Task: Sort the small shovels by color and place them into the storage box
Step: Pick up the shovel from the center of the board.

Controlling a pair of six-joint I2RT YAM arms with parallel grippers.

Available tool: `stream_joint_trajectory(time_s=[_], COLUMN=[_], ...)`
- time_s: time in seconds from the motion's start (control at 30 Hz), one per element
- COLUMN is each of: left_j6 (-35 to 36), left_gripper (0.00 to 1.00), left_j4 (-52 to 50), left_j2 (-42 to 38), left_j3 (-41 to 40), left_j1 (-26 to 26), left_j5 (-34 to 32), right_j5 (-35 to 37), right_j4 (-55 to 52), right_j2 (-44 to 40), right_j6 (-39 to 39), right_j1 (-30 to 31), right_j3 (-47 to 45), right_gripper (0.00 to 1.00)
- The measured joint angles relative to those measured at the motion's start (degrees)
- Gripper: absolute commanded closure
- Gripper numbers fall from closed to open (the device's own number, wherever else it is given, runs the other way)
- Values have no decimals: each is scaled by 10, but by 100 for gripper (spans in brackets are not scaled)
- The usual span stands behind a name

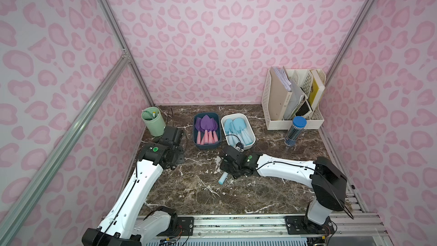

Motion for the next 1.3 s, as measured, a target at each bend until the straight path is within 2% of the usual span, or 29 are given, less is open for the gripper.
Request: stream_joint_trajectory(time_s=[0.77,1.3], left_j6=[0,3], left_gripper=[39,39], left_j4=[8,18], left_j2=[0,6], left_j3=[-16,-19], left_j1=[5,8], left_j5=[1,3], right_j5=[-31,-46], right_j4=[-23,-34], right_j2=[54,80], right_j6=[30,32], right_j1=[14,16], right_j3=[11,23], right_gripper=[40,42])
